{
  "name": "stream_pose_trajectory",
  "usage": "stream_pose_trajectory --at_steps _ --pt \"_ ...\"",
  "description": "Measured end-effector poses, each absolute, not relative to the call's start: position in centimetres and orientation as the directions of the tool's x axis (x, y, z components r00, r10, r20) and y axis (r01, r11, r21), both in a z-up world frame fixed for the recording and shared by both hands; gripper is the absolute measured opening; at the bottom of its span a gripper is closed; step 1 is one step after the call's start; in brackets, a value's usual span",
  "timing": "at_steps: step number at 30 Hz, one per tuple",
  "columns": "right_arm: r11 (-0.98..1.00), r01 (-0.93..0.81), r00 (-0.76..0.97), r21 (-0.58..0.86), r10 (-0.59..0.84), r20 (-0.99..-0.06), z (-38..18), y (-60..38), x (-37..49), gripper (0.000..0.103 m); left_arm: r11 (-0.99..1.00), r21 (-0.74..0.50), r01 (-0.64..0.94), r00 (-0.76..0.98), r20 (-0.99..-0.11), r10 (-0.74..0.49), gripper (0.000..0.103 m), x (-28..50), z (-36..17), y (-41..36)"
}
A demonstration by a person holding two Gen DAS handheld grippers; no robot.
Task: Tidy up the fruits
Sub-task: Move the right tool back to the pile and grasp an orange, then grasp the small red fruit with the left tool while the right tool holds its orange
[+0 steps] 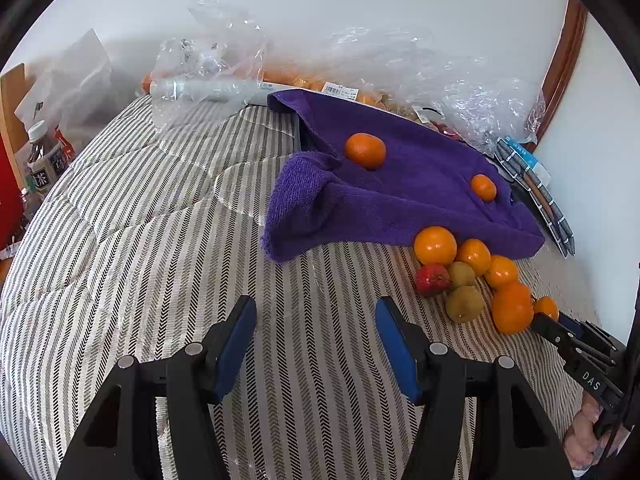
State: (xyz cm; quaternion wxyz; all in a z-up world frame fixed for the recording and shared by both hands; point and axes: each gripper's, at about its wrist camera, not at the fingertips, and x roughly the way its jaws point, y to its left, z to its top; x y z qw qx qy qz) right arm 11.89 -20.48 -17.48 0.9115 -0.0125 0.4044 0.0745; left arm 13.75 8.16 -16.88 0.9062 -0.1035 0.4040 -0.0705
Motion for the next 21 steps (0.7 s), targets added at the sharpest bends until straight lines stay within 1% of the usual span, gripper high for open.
stream_pose_trajectory --at_steps 3,7,9,14,16,17,21 --pt "0.991 -0.121 0.683 0.058 0.125 -0.719 -17.2 -21.2 11.8 0.033 0.966 -0.25 0.066 0.669 -0.707 -0.229 0.06 13.5 -16.7 8.0" --pt "0.993 -0.111 0.696 0.033 0.102 -0.711 -17.0 -21.9 12.0 0.033 0.96 -0.271 0.075 0.654 -0.713 -0.252 0.058 13.3 -16.7 7.5" --pt "0.994 -0.107 0.701 0.022 0.091 -0.707 -16.9 -22.2 11.9 0.033 0.951 -0.293 0.097 0.642 -0.712 -0.284 0.058 13.1 -16.7 6.6" --pt "0.995 -0.095 0.701 0.025 0.085 -0.708 -16.9 -23.6 11.8 0.033 0.964 -0.214 0.157 0.659 -0.705 -0.263 0.057 13.0 -15.8 3.5" --pt "0.995 -0.091 0.704 0.043 0.095 -0.704 -16.8 -24.0 11.6 0.033 0.972 -0.176 0.153 0.661 -0.713 -0.233 0.054 13.6 -15.6 2.7" --pt "0.995 -0.088 0.707 0.043 0.093 -0.701 -16.8 -24.2 11.6 0.033 0.974 -0.174 0.146 0.657 -0.719 -0.227 0.051 13.9 -15.7 2.5" --pt "0.994 -0.095 0.706 0.063 0.112 -0.699 -16.8 -24.4 11.5 0.033 0.973 -0.189 0.131 0.621 -0.749 -0.229 0.047 15.3 -16.5 2.3"
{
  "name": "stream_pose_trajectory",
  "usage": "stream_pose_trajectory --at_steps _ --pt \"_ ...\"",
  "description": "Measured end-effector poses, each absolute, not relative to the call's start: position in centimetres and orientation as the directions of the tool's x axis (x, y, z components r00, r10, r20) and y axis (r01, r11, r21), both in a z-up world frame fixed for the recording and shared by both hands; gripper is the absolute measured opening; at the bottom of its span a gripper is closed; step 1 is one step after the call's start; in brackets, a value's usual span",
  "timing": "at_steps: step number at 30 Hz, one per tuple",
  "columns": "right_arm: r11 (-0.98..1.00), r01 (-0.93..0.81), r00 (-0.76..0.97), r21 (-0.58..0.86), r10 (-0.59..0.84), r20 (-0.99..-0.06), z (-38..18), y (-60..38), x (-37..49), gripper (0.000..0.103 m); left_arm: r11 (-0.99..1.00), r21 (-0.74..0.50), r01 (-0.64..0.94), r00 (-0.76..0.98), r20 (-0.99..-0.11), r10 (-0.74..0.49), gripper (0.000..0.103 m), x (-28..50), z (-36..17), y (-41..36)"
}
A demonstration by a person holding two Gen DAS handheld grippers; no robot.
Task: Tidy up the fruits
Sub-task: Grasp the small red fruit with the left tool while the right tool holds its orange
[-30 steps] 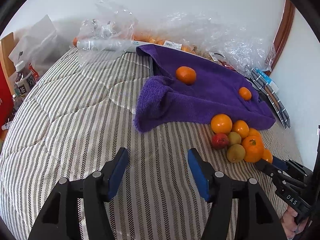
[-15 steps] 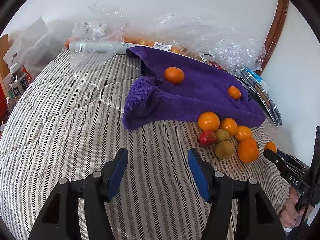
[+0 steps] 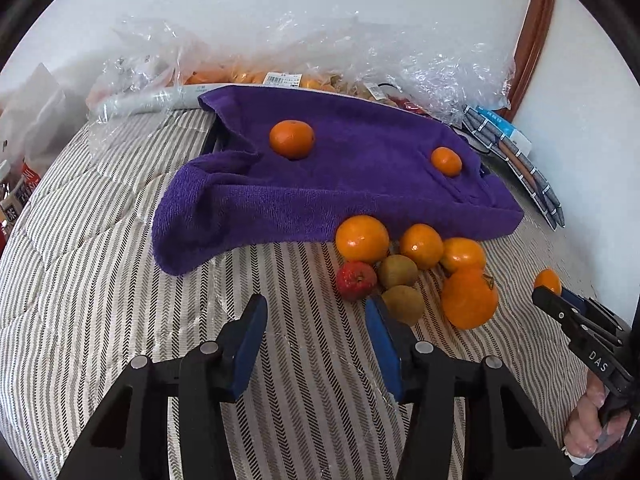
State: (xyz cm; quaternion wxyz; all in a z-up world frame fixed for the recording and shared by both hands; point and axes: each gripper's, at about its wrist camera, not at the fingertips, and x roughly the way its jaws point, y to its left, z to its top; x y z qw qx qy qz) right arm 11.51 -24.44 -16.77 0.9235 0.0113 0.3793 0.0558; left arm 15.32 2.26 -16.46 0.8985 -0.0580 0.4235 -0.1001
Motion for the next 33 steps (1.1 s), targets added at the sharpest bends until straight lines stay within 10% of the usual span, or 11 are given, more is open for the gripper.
stream_pose_trajectory --at_steps 11,17,33 --pt "0.986 -0.118 0.667 0.117 0.166 -0.727 -17.4 -24.7 12.5 0.033 0.967 -0.187 0.172 0.625 -0.738 -0.254 0.043 16.4 -16.9 0.8" --pt "0.989 -0.102 0.665 0.104 0.146 -0.732 -17.5 -24.8 12.4 0.033 0.953 -0.245 0.176 0.616 -0.728 -0.301 0.023 17.1 -17.1 0.6" --pt "0.989 -0.094 0.689 0.116 0.148 -0.71 -17.2 -25.0 12.0 0.033 0.942 -0.315 0.117 0.713 -0.634 -0.3 0.023 15.4 -16.0 2.8"
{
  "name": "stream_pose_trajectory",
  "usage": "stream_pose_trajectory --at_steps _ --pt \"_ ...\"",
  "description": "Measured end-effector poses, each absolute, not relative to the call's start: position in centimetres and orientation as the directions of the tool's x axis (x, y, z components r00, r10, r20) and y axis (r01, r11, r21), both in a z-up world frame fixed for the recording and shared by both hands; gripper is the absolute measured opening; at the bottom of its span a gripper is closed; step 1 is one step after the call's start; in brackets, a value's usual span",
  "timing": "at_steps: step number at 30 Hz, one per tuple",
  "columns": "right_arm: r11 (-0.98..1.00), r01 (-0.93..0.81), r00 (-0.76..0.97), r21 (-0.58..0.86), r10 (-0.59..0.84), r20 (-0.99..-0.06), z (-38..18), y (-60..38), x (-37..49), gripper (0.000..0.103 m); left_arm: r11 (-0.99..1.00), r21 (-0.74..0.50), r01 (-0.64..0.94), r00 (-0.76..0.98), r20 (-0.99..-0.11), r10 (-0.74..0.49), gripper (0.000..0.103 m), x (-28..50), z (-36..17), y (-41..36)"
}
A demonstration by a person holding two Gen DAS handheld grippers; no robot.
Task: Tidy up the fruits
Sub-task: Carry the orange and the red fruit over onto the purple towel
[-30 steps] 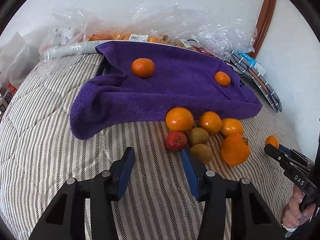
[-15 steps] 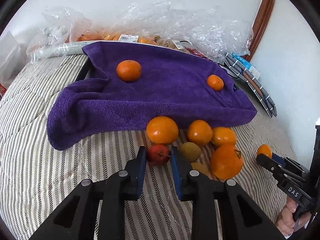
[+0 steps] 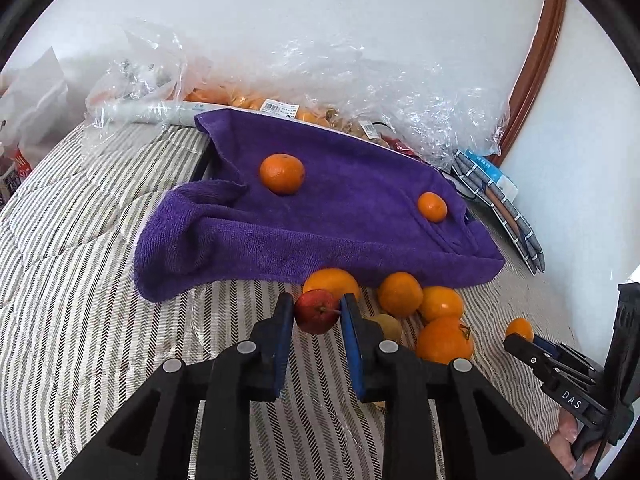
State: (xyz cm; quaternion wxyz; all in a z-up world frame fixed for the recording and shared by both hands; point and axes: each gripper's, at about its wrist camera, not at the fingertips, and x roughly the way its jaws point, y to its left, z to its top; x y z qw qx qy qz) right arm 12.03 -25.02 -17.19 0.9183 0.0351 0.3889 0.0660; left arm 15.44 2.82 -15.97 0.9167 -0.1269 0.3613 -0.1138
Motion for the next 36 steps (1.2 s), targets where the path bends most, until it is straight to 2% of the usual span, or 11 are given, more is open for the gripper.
stream_pose_trajectory --at_steps 17,23,31,36 --pt "0.99 -0.049 0.703 0.13 0.127 -0.7 -16.7 -25.1 11.8 0.033 0.945 -0.32 0.065 0.775 -0.58 -0.249 0.023 14.5 -14.7 4.2" --pt "0.986 -0.074 0.739 0.146 0.153 -0.656 -14.0 -24.3 13.2 0.033 0.944 -0.323 0.064 0.786 -0.567 -0.247 0.023 14.2 -12.8 5.8" --pt "0.982 -0.108 0.782 0.156 0.181 -0.597 -11.2 -23.4 17.5 0.033 0.965 -0.258 0.055 0.821 -0.539 -0.191 0.023 17.2 -9.7 6.4" --pt "0.987 -0.105 0.791 0.125 0.158 -0.59 -10.8 -22.6 20.1 0.033 0.963 -0.265 0.04 0.818 -0.545 -0.183 0.023 20.4 -9.7 6.2"
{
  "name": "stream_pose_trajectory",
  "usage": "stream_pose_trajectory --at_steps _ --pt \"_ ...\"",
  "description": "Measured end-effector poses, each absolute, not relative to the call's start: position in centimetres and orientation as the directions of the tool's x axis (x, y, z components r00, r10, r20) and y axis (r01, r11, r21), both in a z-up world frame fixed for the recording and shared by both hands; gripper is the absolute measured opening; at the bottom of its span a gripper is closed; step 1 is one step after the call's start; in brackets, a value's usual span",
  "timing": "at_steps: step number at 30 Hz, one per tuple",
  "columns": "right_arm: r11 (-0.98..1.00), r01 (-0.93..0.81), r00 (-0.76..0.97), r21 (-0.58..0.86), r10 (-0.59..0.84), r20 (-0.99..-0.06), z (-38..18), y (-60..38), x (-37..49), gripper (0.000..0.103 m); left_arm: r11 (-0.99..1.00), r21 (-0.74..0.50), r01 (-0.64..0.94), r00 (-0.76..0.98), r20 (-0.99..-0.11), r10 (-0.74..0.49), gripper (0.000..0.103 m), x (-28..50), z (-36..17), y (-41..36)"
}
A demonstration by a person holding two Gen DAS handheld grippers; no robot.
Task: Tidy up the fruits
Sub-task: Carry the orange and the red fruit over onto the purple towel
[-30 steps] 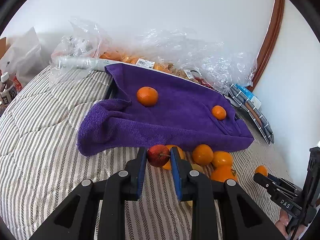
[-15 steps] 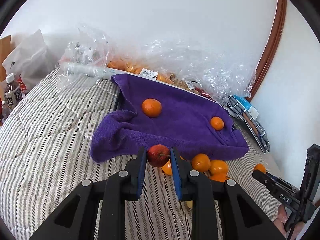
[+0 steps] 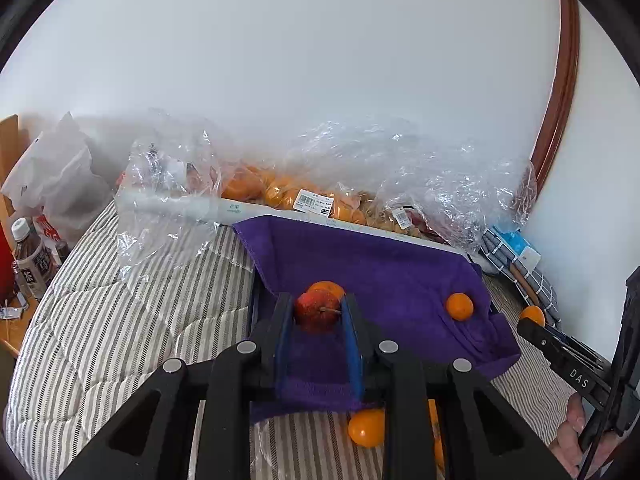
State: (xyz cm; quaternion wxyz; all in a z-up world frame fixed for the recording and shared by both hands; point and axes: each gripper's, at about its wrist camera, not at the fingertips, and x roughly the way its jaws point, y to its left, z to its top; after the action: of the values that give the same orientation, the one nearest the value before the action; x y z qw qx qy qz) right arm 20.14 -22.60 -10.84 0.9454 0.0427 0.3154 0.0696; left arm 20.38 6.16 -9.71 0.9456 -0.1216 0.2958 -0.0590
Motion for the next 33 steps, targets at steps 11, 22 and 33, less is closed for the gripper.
stream_pose_trajectory --at_steps 11,22,33 --pt "0.981 -0.115 0.765 0.158 0.189 -0.616 -13.9 -22.1 23.7 0.033 0.97 -0.243 0.012 0.797 -0.583 -0.156 0.023 23.6 -13.1 5.8" --pt "0.979 -0.145 0.727 0.145 0.205 -0.655 -15.4 -21.4 24.4 0.033 0.975 -0.219 0.038 0.769 -0.616 -0.169 0.023 24.1 -14.2 4.2" --pt "0.982 -0.137 0.702 0.132 0.19 -0.687 -16.4 -21.3 25.0 0.033 0.976 -0.203 0.084 0.751 -0.631 -0.196 0.023 24.2 -14.4 3.0"
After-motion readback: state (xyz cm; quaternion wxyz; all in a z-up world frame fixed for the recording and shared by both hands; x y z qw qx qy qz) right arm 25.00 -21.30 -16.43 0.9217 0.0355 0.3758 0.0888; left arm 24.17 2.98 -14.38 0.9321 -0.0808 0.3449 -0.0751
